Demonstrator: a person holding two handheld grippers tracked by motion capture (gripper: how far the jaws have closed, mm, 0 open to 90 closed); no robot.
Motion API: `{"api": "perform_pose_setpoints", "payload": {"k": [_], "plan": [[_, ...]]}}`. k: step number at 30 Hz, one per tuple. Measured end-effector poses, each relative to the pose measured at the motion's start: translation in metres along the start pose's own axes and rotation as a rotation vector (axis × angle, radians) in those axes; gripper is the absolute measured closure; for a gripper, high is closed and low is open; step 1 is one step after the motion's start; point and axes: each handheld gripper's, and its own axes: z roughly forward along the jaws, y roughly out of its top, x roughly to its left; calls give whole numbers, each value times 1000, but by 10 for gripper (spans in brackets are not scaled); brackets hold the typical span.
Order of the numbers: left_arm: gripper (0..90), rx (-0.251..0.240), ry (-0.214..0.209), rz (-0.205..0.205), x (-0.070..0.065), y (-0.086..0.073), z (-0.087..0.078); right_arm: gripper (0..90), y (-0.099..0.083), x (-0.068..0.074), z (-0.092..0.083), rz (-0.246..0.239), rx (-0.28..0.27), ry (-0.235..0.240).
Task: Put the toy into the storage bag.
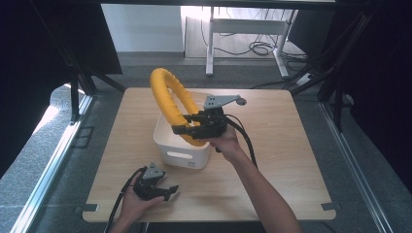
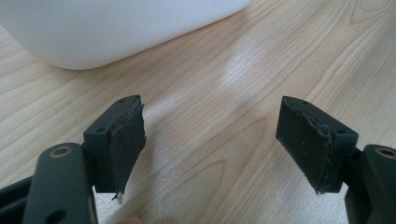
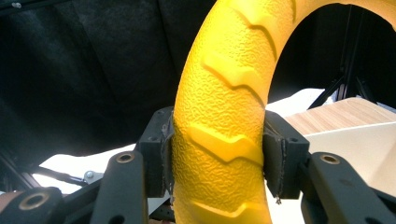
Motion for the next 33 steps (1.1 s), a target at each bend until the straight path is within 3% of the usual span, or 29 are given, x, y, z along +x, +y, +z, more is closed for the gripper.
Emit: {"api": "perform_pose_setpoints", "payload": {"k": [21, 33], "plan": [[238, 1, -4, -1, -1, 0, 1, 507, -16, 0, 1, -1, 13, 10], [238, 0, -6, -1, -2, 0, 2, 501, -21, -2, -4, -18, 14, -20]]}}
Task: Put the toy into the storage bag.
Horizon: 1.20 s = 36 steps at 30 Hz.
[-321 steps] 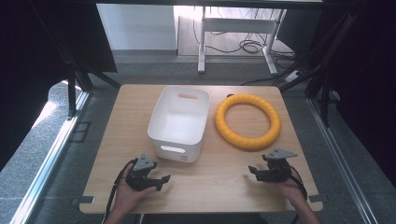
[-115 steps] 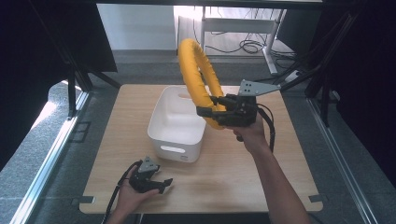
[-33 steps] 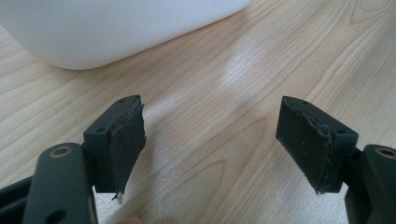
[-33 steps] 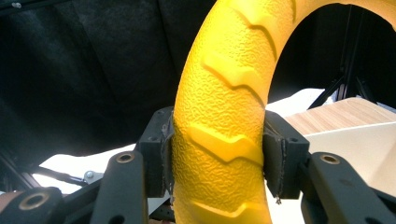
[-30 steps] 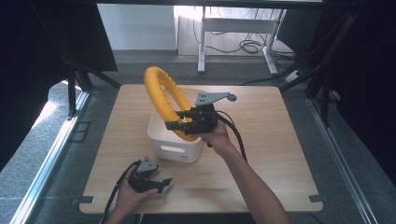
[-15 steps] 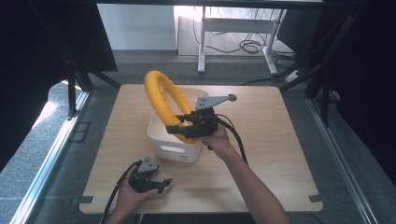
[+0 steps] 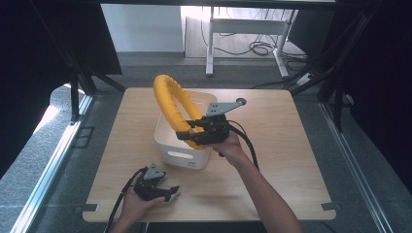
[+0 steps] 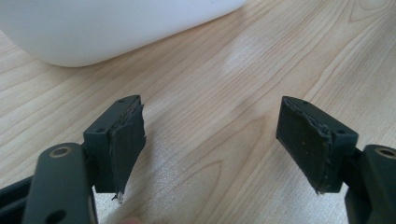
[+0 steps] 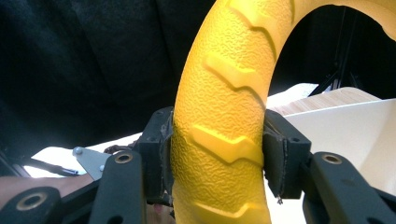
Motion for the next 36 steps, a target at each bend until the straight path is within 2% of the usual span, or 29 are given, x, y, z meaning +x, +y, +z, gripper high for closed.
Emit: {"api": "perform_pose_setpoints", "payload": {"k": [5, 11, 23, 31, 36], "plan": [[238, 0, -1, 0, 0, 0, 0, 494, -2, 1, -2, -6, -8, -13], [237, 1, -4, 3, 0, 1, 0, 473, -3, 4, -6, -28, -14, -51], [237, -4, 0, -6, 2, 1, -2, 363, -3, 7, -12, -52, -22, -93], [237, -9, 3, -9, 2, 1, -2, 354, -3, 10, -19, -58, -47, -106], [236, -10, 4, -7, 2, 0, -3, 352, -4, 13, -30, -58, -73, -112]]}}
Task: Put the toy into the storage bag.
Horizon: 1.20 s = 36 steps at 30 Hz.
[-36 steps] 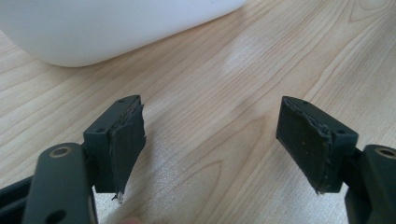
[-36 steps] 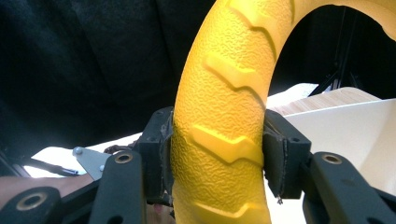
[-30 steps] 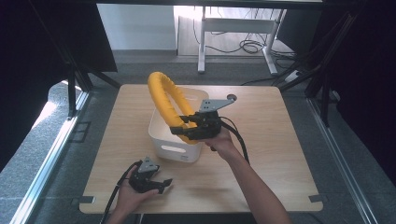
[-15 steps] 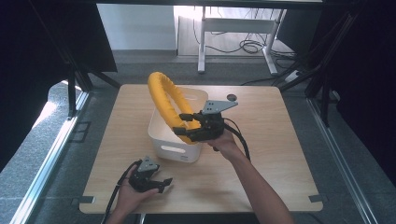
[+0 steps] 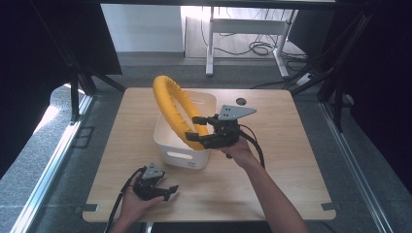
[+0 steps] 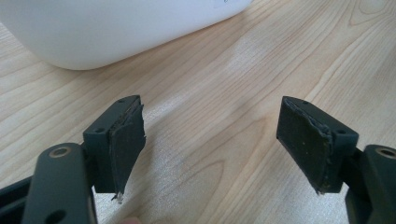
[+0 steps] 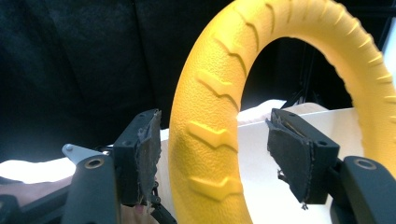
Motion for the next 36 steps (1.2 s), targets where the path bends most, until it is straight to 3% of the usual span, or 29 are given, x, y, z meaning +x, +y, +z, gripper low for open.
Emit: {"api": "perform_pose_setpoints", "payload": {"k": [6, 13, 25, 36], "plan": [[236, -6, 1, -3, 0, 0, -1, 356, 0, 2, -22, -4, -26, -33], [236, -5, -1, -2, 0, 0, -2, 359, -9, -4, -47, 9, -16, -93], [236, -9, 7, -5, 0, 0, -4, 364, -40, -13, -89, 32, 19, -202], [236, -14, 15, -6, 2, 0, -7, 363, -79, -18, -126, 67, 100, -300]]}}
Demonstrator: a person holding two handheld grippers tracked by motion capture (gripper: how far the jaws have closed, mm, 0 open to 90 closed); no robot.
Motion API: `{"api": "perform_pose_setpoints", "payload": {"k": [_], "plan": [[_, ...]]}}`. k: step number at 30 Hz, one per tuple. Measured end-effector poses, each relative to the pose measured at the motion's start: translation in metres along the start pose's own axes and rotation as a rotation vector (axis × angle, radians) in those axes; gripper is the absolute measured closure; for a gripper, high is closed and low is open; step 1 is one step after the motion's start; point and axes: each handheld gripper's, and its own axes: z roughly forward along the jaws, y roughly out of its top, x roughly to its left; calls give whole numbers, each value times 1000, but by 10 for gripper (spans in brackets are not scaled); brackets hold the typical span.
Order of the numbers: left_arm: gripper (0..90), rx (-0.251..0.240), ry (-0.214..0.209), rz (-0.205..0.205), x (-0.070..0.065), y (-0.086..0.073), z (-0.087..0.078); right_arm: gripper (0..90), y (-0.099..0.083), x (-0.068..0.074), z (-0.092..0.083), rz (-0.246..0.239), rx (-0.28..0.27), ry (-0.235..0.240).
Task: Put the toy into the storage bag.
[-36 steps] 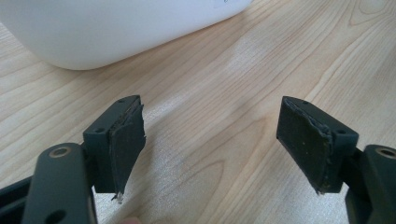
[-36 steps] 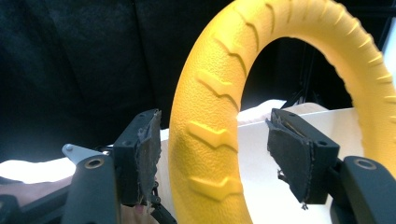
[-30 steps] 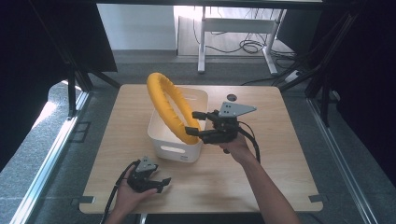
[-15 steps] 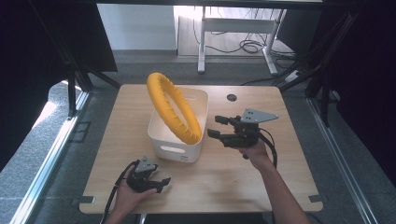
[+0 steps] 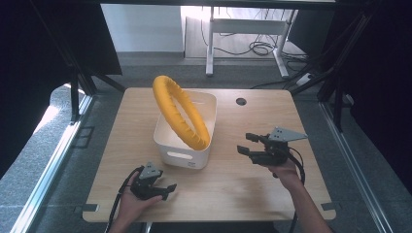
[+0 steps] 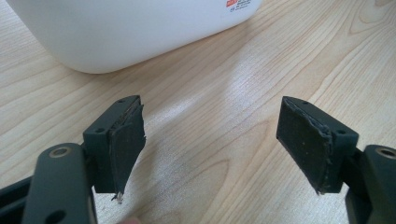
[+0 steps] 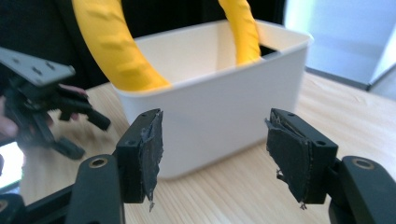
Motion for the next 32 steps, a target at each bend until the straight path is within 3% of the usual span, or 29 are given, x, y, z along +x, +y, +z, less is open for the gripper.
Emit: {"api": "perform_pose_setpoints", "payload": {"k": [7, 14, 32], "plan": [[236, 2, 0, -9, -1, -1, 1, 365, -23, -9, -9, 28, 45, -48], [236, -6, 4, -8, 0, -1, -1, 364, -44, -15, -7, 36, 125, -83], [236, -4, 3, -7, 1, -1, 0, 357, -48, -14, -8, 47, 126, -87]]}}
